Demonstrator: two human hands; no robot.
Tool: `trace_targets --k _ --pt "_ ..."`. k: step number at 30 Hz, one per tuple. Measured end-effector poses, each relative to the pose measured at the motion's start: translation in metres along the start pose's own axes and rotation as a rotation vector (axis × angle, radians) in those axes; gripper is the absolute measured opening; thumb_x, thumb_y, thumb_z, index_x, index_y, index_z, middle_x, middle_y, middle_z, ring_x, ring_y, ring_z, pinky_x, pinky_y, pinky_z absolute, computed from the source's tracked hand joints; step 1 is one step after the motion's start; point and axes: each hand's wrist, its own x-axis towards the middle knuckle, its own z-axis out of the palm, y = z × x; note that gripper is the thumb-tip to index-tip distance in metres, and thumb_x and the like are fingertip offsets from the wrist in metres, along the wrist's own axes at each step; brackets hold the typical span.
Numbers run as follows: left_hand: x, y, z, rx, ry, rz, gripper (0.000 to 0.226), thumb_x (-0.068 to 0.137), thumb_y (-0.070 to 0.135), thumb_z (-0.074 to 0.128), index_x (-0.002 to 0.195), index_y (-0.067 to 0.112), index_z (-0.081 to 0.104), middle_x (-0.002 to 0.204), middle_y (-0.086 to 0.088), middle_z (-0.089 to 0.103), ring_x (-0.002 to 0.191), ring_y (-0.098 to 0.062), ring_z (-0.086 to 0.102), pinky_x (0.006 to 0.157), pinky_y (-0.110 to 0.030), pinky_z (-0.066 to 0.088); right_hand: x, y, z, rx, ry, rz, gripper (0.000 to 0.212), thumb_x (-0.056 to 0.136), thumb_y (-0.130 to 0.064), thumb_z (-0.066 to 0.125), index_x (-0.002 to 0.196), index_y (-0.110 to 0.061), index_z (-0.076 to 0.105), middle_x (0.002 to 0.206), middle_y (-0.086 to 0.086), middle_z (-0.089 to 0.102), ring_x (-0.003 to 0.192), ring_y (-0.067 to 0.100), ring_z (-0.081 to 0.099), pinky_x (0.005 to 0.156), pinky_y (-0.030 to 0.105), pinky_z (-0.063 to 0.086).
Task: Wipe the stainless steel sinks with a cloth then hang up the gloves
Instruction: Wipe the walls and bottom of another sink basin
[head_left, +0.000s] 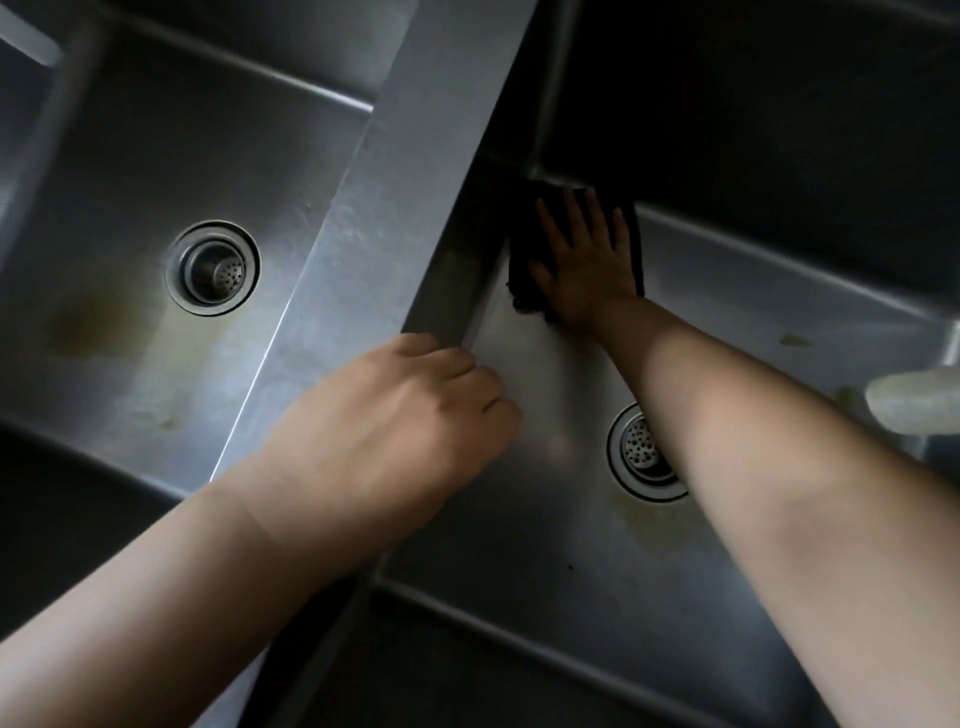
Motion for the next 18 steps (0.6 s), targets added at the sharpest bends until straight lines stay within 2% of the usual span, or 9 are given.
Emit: trace_targets --k 8,13,18 --pt "-0.002 -0.001 0.002 0.019 0.008 0.021 0.016 0.079 0.01 0.051 0.082 0.015 0.066 0.077 -0.005 0.063 0.07 -0.029 0.059 0.061 -0.037 0.044 -0.021 -0.023 0.002 0.044 -0.062 0.07 0.064 0.098 -0.048 0.026 0.15 -0.029 -0.007 0.158 0.01 -0.016 0.143 0.03 -0.019 0.112 0.05 -0.012" --pt "-0.004 0.0 0.005 0.073 0.019 0.041 0.021 0.079 0.017 0.046 0.086 0.017 0.066 0.081 -0.004 0.064 0.073 -0.029 0.06 0.063 -0.037 0.043 -0.07 -0.049 0.025 0.065 -0.07 0.033 0.069 0.096 -0.051 0.029 0.15 -0.028 -0.008 0.157 0.013 -0.017 0.143 0.032 -0.019 0.112 0.05 -0.014" --pt "-0.005 0.001 0.004 0.062 0.021 0.034 0.027 0.074 0.016 0.045 0.087 0.019 0.068 0.081 -0.001 0.066 0.073 -0.027 0.061 0.065 -0.035 0.043 -0.135 -0.085 0.05 0.065 -0.115 -0.045 0.082 0.092 -0.056 0.035 0.139 -0.032 -0.029 0.157 0.011 -0.017 0.141 0.031 -0.025 0.106 0.049 -0.025"
